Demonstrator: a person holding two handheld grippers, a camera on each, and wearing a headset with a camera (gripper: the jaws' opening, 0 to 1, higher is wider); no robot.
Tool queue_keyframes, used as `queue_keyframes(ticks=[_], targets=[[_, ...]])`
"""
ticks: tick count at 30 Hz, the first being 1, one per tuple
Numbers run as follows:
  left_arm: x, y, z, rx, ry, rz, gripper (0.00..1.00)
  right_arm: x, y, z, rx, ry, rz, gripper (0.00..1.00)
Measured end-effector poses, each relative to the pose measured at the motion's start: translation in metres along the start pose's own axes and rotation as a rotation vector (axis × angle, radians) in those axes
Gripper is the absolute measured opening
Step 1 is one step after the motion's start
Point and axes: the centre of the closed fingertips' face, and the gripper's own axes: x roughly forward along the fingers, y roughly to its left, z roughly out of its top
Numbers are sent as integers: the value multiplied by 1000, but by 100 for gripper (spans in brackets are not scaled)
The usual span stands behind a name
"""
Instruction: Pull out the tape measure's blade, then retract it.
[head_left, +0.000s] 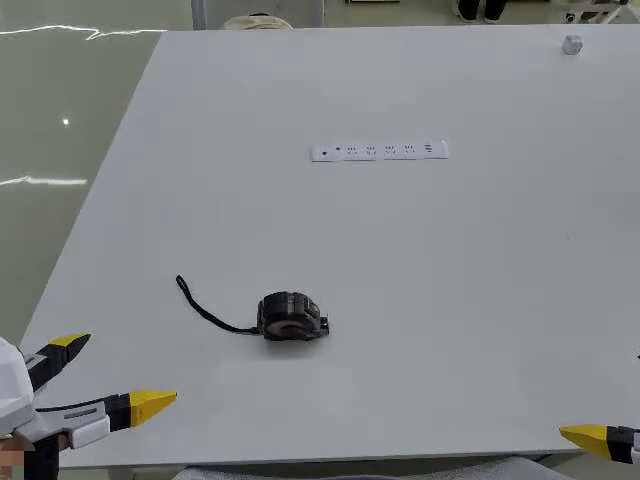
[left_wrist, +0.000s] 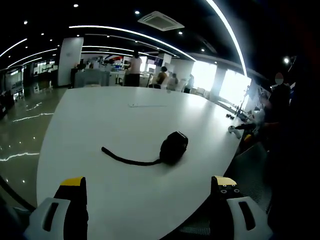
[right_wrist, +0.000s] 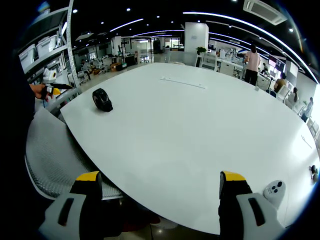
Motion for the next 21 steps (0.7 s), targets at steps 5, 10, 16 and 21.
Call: queue_keyframes(ticks=[5,10,16,21], targets=[[1,0,0,-1,5,-4,100,0,-1,2,-1,-3,2,100],[1,0,0,0,8,-7,100,1,-1,2,-1,-2,5,100],[2,1,0,5,14,-11,100,1,-1,3,-7,0,8,100],[5,0,2,17,27,-25,100,1,-1,7,-14,-11,12,100]])
